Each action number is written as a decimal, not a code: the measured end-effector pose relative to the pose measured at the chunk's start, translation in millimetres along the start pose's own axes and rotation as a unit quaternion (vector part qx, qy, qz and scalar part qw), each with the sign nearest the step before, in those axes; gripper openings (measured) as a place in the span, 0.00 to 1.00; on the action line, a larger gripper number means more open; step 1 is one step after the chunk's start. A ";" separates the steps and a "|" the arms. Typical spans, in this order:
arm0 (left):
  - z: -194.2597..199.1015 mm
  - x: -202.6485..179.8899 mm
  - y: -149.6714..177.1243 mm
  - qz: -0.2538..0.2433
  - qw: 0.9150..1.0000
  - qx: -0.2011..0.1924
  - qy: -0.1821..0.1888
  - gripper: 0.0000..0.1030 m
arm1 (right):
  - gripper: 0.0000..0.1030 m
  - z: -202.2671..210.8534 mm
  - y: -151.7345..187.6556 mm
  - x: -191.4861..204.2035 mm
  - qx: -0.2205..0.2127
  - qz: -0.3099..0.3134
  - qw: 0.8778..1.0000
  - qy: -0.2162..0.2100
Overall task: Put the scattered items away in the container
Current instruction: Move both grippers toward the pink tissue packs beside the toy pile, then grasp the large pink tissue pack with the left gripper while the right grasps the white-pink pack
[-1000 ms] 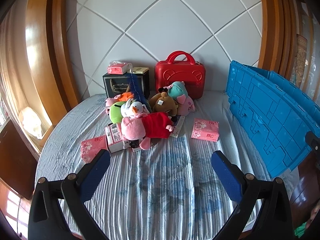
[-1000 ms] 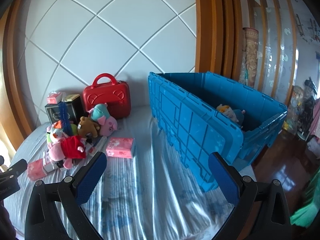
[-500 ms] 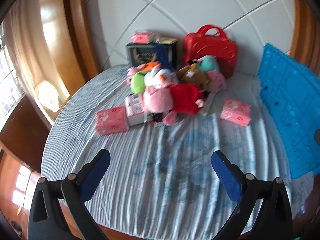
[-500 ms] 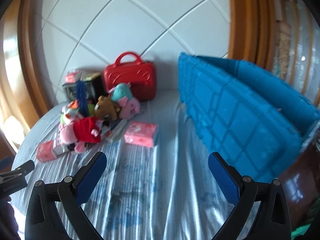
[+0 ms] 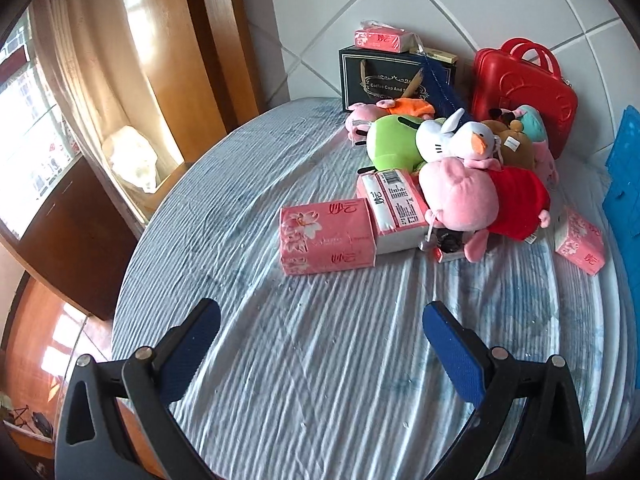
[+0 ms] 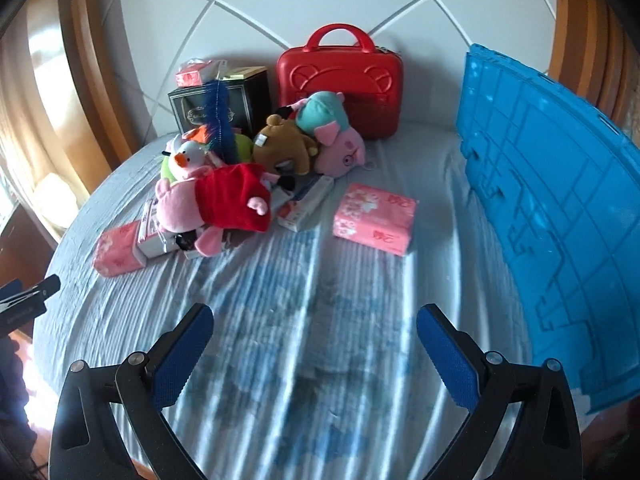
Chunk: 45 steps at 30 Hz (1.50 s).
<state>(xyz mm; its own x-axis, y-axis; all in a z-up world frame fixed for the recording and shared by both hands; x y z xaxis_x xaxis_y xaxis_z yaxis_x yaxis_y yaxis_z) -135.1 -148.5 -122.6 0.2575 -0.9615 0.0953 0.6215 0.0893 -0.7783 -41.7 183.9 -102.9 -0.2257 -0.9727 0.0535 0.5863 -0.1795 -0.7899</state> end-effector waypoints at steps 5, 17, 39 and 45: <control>-65.1 10.0 -15.1 -0.011 0.998 0.030 0.050 1.00 | 1.00 -36.0 -11.3 51.2 0.025 -0.001 1.000 0.014; -167.2 0.7 11.5 0.018 0.990 0.114 0.087 1.00 | 1.00 -132.2 -3.7 119.7 0.071 0.026 0.997 -0.017; -241.1 105.1 -1.6 0.024 0.995 0.084 -0.038 0.61 | 0.50 -248.2 36.0 299.5 0.142 0.043 0.965 -0.215; -213.7 107.9 -17.3 0.063 0.994 0.085 0.005 0.61 | 0.50 -237.1 37.7 313.9 0.142 0.035 0.957 -0.249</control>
<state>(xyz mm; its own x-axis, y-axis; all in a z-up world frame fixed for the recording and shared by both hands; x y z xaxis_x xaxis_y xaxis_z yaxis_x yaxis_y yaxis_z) -276.2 -309.3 -231.5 0.3340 -0.9426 -0.0024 0.7016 0.2503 -0.6672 -274.9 -93.4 -260.7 0.1794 -0.9207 0.3467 0.7907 -0.0748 -0.6076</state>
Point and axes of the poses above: each gripper's, at about its wrist camera, not at the fingertips, and z roughly against the way its jaws point, x to its left, y to its underside, the point moved 3 cm from there along -z, roughly the way its jaws point, and after that the axes turned 13 degrees about -x, right-handed, at the moved point
